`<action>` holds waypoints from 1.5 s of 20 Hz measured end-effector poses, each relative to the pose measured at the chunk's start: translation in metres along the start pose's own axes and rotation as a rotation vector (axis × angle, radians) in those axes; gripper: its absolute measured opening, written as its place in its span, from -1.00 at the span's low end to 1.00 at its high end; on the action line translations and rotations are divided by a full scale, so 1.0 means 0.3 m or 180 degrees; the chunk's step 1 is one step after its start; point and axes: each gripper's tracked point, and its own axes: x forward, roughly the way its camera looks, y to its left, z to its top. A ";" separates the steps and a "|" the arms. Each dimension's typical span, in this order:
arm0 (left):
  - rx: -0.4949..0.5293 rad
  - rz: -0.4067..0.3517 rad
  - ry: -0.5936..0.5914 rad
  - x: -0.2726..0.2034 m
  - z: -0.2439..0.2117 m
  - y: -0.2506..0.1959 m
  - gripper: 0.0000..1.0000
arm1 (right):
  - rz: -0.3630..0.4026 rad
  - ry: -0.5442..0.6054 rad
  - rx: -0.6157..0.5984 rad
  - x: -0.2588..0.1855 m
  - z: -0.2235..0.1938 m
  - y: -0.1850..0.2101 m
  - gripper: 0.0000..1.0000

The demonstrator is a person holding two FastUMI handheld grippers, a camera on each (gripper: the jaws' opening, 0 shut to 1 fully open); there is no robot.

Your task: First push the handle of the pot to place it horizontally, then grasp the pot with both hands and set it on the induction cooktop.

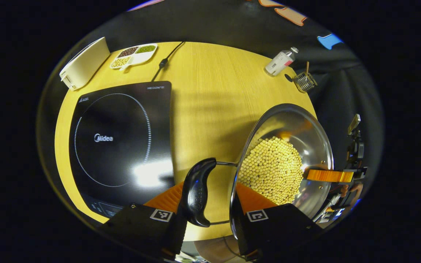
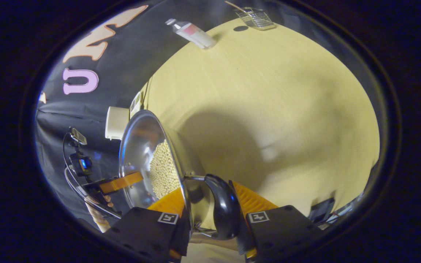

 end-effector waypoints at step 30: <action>0.0081 0.0309 -0.0662 -0.181 0.189 0.919 0.17 | 0.0116 -0.0253 -0.0334 0.556 -0.103 0.798 -0.05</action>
